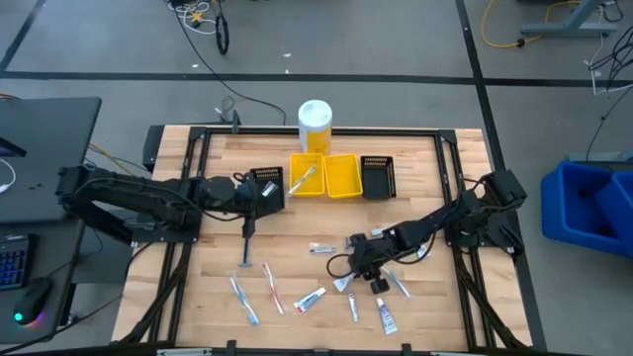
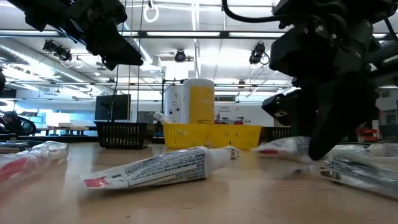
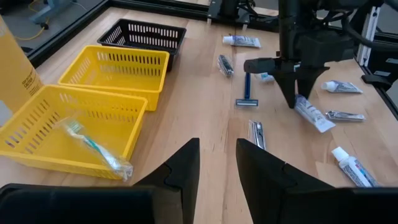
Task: Pick & Place Travel size toiletries
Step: Put the white toothpaste into the right yellow bin
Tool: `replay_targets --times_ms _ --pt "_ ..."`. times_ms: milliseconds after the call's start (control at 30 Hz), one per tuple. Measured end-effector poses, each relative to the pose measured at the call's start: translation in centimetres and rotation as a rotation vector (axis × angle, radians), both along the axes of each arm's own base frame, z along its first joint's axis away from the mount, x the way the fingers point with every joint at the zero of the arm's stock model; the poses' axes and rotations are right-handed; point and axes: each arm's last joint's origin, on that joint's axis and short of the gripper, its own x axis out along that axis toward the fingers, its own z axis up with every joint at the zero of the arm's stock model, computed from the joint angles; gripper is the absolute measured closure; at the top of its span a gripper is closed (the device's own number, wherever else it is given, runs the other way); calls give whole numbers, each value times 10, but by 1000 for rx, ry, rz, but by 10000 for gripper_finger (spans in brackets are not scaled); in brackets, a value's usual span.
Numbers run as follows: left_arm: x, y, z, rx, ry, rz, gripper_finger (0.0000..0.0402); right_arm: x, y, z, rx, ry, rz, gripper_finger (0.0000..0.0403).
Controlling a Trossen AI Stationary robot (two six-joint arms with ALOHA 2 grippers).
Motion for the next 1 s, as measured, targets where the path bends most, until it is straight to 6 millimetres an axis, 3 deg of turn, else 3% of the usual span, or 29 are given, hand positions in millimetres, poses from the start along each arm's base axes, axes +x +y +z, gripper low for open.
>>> replay_targets --times_ms 200,433,767,1000 --pt "0 0 0 3 0 -1 290 9 2 12 29 -54 -19 300" --pt "0 0 0 2 -1 0 290 26 -20 47 -188 -232 -232 301" --pt "0 0 0 0 -1 1 290 30 -94 73 -447 -327 -687 298" --pt "0 0 0 -1 -1 1 290 24 -157 71 -299 -291 -1108 299"
